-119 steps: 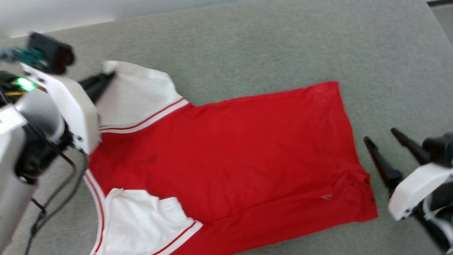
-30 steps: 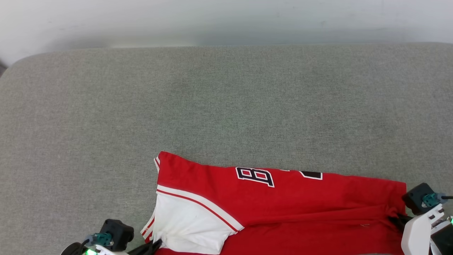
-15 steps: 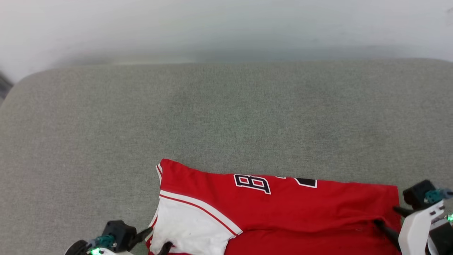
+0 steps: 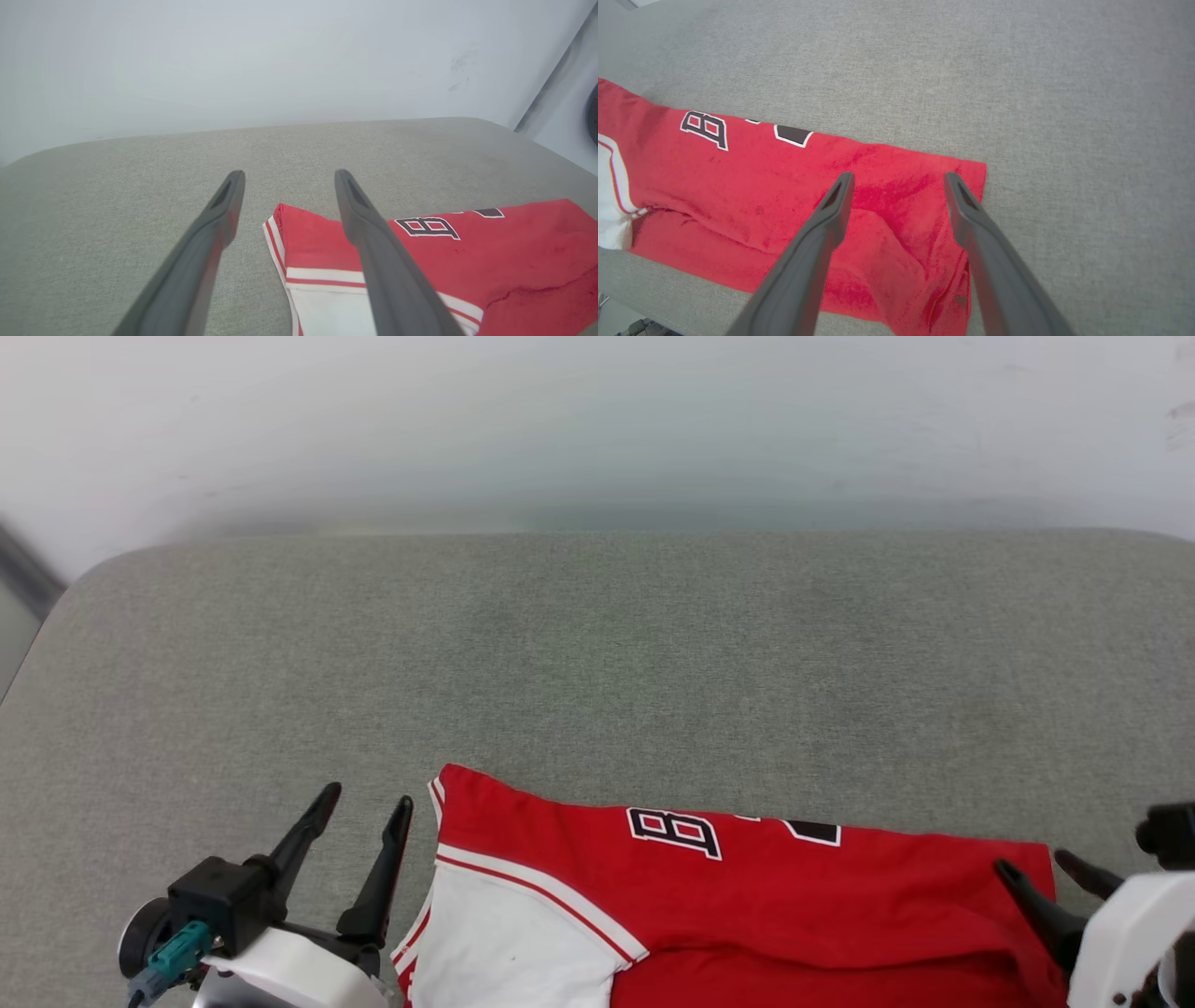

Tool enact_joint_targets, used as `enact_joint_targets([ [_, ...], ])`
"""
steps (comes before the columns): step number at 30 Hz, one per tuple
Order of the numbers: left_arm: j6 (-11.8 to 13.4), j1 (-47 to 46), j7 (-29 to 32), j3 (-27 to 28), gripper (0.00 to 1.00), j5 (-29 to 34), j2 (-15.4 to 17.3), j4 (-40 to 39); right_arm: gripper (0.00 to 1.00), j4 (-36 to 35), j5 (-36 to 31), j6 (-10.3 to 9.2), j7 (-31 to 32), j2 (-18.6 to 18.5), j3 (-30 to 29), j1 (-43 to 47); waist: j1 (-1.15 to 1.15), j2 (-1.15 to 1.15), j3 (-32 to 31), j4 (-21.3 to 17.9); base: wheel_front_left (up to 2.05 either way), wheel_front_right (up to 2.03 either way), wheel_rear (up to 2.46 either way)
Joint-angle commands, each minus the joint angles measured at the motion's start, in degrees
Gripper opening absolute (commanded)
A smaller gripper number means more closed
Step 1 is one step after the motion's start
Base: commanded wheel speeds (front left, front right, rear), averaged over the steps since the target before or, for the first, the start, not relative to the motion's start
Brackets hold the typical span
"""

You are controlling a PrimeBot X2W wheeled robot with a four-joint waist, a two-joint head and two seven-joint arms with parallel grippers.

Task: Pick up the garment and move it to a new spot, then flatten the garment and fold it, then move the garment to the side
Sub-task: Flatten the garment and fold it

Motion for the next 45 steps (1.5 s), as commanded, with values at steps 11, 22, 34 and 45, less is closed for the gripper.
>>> enact_joint_targets([
  [11, 0.67, 7.12, -0.56, 16.09, 1.0, 17.53, -12.8, -4.98, 1.0, -1.37, -7.57, -0.02, 6.85, 12.66, -14.38, 5.98, 0.0, 0.0, 1.25, 1.62, 0.0, 0.0, 0.0],
  [22, -7.2, 9.58, -0.57, 23.26, 1.0, 28.01, -21.69, -6.21, 1.0, 2.43, -10.6, -0.02, 9.8, 16.69, -20.41, 4.32, 0.0, 0.0, 3.57, 3.56, 0.0, 0.0, 0.0],
  [34, -12.98, 7.32, -0.57, 27.44, 1.0, 32.12, -25.65, -5.09, 1.0, 11.16, -8.98, 0.07, 10.7, 19.0, -16.74, 2.89, 0.0, 0.0, 6.53, 5.08, 0.0, 0.0, 0.0],
  [45, -14.83, 7.12, -0.57, 28.84, 1.0, 33.55, -27.47, -4.02, 0.0, 14.31, -6.8, 0.37, 8.62, 19.99, -11.15, 2.53, 0.0, 0.0, 5.99, 5.65, 0.0, 0.0, 0.0],
])
